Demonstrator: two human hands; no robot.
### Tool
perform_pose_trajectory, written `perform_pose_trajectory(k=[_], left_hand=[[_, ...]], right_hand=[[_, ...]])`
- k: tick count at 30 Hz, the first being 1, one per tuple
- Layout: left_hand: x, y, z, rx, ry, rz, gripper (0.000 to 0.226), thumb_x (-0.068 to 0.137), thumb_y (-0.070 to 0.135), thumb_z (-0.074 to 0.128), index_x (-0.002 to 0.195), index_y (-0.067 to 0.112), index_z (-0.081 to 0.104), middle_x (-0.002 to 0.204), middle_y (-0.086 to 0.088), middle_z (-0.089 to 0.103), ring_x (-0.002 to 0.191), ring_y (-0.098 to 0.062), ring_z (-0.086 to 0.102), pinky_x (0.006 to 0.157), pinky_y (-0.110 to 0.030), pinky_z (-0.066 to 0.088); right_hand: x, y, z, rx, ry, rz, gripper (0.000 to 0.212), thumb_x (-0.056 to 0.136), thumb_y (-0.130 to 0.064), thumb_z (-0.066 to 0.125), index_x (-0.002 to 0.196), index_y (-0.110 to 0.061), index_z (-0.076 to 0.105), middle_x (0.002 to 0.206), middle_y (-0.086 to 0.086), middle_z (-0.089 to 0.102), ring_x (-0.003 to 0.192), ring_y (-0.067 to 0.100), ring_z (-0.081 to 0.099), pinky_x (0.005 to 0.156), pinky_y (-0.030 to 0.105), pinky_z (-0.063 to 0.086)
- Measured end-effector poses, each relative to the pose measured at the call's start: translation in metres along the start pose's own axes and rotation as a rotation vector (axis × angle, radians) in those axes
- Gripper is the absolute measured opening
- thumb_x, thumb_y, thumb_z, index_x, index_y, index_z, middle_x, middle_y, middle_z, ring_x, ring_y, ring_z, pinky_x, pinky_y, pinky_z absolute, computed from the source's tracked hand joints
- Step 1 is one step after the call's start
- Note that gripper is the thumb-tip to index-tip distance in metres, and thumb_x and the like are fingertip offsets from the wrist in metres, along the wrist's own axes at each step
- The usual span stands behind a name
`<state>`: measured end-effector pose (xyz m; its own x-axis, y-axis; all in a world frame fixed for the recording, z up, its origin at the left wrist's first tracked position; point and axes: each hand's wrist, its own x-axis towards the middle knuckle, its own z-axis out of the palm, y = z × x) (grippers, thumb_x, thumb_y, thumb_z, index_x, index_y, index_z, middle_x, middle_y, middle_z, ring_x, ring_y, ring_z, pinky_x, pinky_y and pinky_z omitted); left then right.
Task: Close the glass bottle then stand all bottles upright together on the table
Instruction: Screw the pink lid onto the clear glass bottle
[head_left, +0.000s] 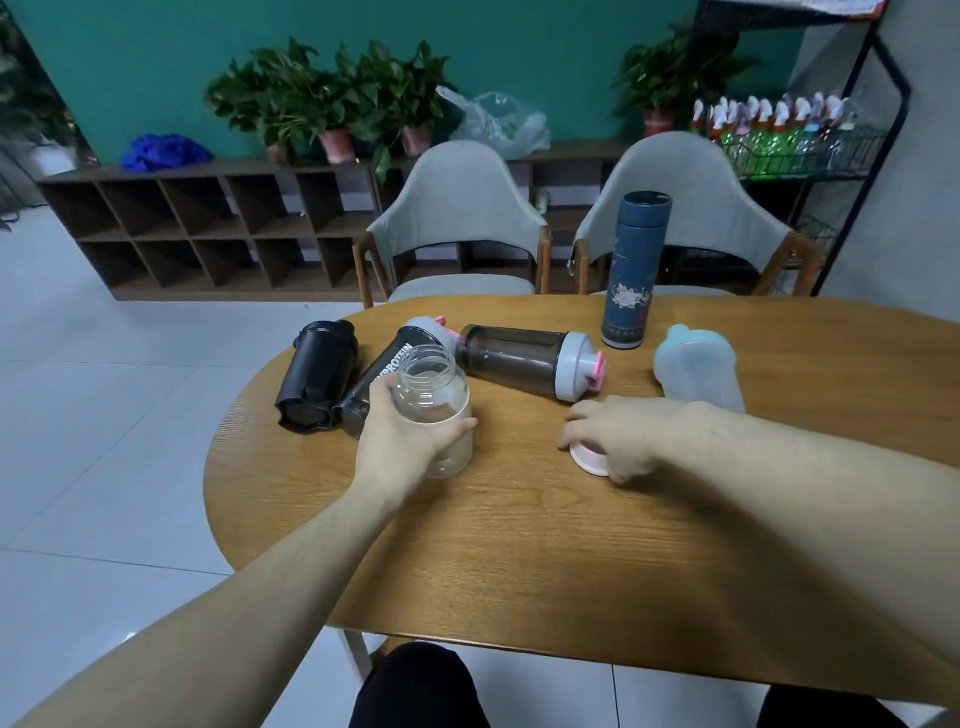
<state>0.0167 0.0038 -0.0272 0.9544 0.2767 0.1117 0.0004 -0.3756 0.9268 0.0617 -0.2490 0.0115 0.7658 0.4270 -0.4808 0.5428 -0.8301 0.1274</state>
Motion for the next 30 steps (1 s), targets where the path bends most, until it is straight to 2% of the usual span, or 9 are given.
perform_pose_trajectory(k=[6, 10, 14, 16, 19, 23, 25, 27, 30], left_hand=[[-0.015, 0.007, 0.001, 0.075, -0.094, 0.094, 0.091, 0.061, 0.039, 0.095, 0.135, 0.030, 0.043, 0.130, 0.010, 0.061, 0.122, -0.012, 0.059, 0.109, -0.037, 0.047], [-0.027, 0.016, 0.005, 0.135, -0.151, 0.148, 0.098, 0.056, 0.045, 0.091, 0.140, 0.029, 0.043, 0.134, 0.009, 0.058, 0.125, -0.012, 0.057, 0.108, -0.037, 0.047], [-0.038, 0.025, 0.012, 0.143, -0.196, 0.179, 0.083, 0.063, 0.029, 0.094, 0.127, 0.038, 0.043, 0.130, 0.009, 0.057, 0.117, -0.003, 0.058, 0.099, -0.026, 0.048], [-0.042, 0.028, 0.017, 0.160, -0.207, 0.208, 0.077, 0.063, 0.027, 0.094, 0.117, 0.047, 0.043, 0.125, 0.009, 0.055, 0.113, 0.001, 0.057, 0.094, -0.022, 0.045], [-0.050, 0.034, 0.026, 0.188, -0.232, 0.246, 0.076, 0.061, 0.028, 0.094, 0.117, 0.046, 0.045, 0.122, 0.009, 0.051, 0.111, 0.002, 0.054, 0.094, -0.021, 0.042], [-0.060, 0.040, 0.040, 0.214, -0.280, 0.282, 0.077, 0.055, 0.039, 0.088, 0.120, 0.043, 0.047, 0.120, 0.007, 0.052, 0.112, -0.009, 0.054, 0.093, -0.025, 0.045], [-0.064, 0.043, 0.046, 0.244, -0.306, 0.300, 0.077, 0.053, 0.043, 0.085, 0.120, 0.044, 0.046, 0.119, 0.006, 0.052, 0.113, -0.014, 0.054, 0.097, -0.031, 0.046], [-0.067, 0.044, 0.053, 0.274, -0.332, 0.308, 0.083, 0.051, 0.048, 0.082, 0.124, 0.043, 0.045, 0.119, 0.005, 0.051, 0.115, -0.017, 0.053, 0.101, -0.034, 0.045], [-0.069, 0.046, 0.061, 0.300, -0.372, 0.301, 0.088, 0.050, 0.051, 0.081, 0.130, 0.040, 0.046, 0.120, 0.006, 0.054, 0.116, -0.019, 0.055, 0.103, -0.037, 0.046]], right_hand=[[-0.008, -0.003, 0.005, 0.020, 0.077, 0.008, 0.072, 0.085, -0.019, 0.073, 0.145, -0.045, 0.042, 0.139, -0.001, 0.038, 0.119, 0.023, 0.047, 0.091, 0.040, 0.052], [-0.023, 0.002, 0.011, 0.204, 0.081, 0.063, 0.068, 0.078, -0.031, 0.077, 0.139, -0.046, 0.050, 0.129, 0.000, 0.038, 0.105, 0.022, 0.057, 0.087, 0.037, 0.055], [-0.046, 0.012, 0.020, 0.702, 0.213, 0.100, 0.058, 0.073, -0.026, 0.079, 0.126, -0.035, 0.055, 0.106, -0.001, 0.060, 0.088, 0.018, 0.065, 0.073, 0.027, 0.055], [-0.055, 0.013, 0.022, 1.065, 0.334, 0.152, 0.053, 0.077, -0.025, 0.080, 0.122, -0.029, 0.052, 0.105, 0.003, 0.064, 0.087, 0.017, 0.066, 0.065, 0.020, 0.055], [-0.067, 0.014, 0.025, 1.573, 0.481, 0.260, 0.053, 0.079, -0.034, 0.082, 0.120, -0.017, 0.054, 0.116, 0.009, 0.061, 0.102, 0.021, 0.068, 0.083, 0.035, 0.062], [-0.085, 0.012, 0.025, 1.932, 0.544, 0.282, 0.032, 0.086, -0.038, 0.076, 0.104, -0.015, 0.063, 0.114, 0.010, 0.069, 0.107, 0.021, 0.066, 0.097, 0.040, 0.056], [-0.089, 0.010, 0.026, 1.944, 0.581, 0.348, 0.035, 0.086, -0.048, 0.073, 0.101, -0.018, 0.061, 0.106, 0.007, 0.069, 0.101, 0.020, 0.066, 0.092, 0.037, 0.056], [-0.092, 0.006, 0.028, 1.874, 0.595, 0.404, 0.041, 0.087, -0.057, 0.065, 0.105, -0.020, 0.061, 0.099, 0.005, 0.067, 0.089, 0.020, 0.062, 0.078, 0.032, 0.054], [-0.097, 0.001, 0.028, 1.882, 0.603, 0.339, 0.040, 0.090, -0.050, 0.064, 0.119, -0.023, 0.057, 0.106, 0.006, 0.064, 0.089, 0.020, 0.061, 0.075, 0.033, 0.054]])
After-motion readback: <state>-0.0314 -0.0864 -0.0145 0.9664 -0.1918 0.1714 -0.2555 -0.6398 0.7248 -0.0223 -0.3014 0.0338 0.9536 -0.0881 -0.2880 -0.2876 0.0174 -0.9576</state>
